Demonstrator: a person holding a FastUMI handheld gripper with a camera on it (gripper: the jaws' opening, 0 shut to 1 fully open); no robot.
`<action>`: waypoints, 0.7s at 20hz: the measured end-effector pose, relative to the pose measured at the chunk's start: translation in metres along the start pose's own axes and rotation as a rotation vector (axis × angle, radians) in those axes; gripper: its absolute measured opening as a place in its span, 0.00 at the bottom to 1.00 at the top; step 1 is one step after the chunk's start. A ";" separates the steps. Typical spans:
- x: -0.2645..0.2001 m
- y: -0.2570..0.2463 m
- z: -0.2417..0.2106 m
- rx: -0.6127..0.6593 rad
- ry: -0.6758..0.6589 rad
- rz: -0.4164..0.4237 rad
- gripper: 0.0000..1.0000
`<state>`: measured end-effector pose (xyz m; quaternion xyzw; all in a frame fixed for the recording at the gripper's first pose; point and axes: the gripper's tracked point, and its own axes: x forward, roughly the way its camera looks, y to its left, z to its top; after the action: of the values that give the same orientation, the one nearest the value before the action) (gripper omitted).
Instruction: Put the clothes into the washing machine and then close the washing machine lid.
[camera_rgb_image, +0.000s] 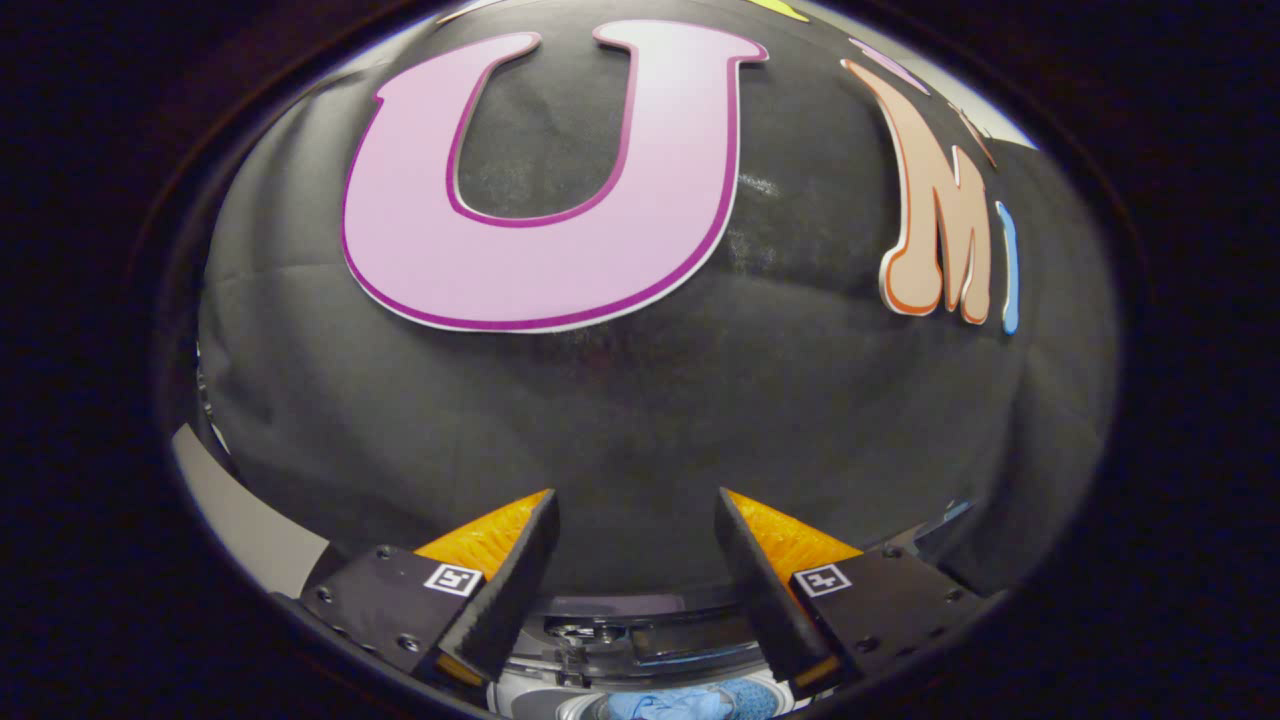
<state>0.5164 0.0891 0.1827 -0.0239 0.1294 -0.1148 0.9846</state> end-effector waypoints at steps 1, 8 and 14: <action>0.001 0.000 -0.001 0.004 0.007 0.006 0.98; -0.013 0.001 -0.007 -0.012 0.015 0.056 0.98; -0.037 0.000 -0.015 -0.016 -0.008 0.080 0.99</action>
<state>0.4781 0.0973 0.1778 -0.0271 0.1271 -0.0743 0.9887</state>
